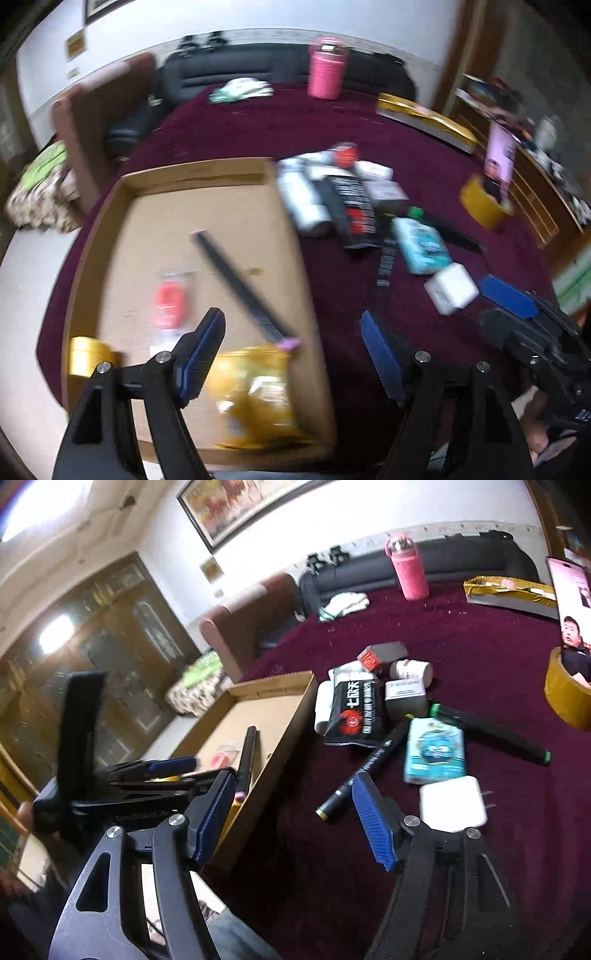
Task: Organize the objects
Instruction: 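Move both tools back toward the white charger and another black marker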
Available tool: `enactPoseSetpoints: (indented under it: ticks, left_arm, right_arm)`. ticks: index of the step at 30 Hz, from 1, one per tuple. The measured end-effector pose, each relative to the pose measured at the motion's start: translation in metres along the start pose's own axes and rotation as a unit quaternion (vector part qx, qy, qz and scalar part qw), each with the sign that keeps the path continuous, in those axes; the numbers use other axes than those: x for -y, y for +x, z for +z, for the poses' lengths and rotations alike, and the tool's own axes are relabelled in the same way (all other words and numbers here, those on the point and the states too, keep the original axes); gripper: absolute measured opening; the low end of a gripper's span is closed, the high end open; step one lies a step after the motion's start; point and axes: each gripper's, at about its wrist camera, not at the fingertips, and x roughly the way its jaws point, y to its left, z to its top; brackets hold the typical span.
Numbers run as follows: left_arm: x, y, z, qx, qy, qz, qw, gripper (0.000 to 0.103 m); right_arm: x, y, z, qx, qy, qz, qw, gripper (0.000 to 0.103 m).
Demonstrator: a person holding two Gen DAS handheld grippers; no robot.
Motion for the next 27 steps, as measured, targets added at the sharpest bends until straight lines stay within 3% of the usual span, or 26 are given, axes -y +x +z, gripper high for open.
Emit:
enactPoseSetpoints:
  ticks: [7, 10, 19, 27]
  left_arm:
    - [0.057, -0.008, -0.006, 0.025, 0.041, -0.008, 0.9988, 0.076]
    - [0.07, -0.009, -0.008, 0.025, 0.051, 0.0, 0.9984, 0.076]
    - [0.084, -0.004, -0.011, 0.005, 0.089, -0.004, 0.996, 0.076]
    - [0.065, 0.017, -0.006, -0.035, 0.055, -0.044, 0.9969, 0.076]
  right_arm:
    - [0.042, -0.023, -0.019, -0.001, 0.019, -0.09, 0.996, 0.067]
    - [0.057, -0.023, -0.025, -0.024, 0.039, -0.087, 0.995, 0.067]
    - [0.065, -0.018, -0.025, -0.034, 0.047, -0.111, 0.992, 0.067]
    - [0.072, 0.002, -0.012, -0.054, 0.049, -0.138, 0.988, 0.067]
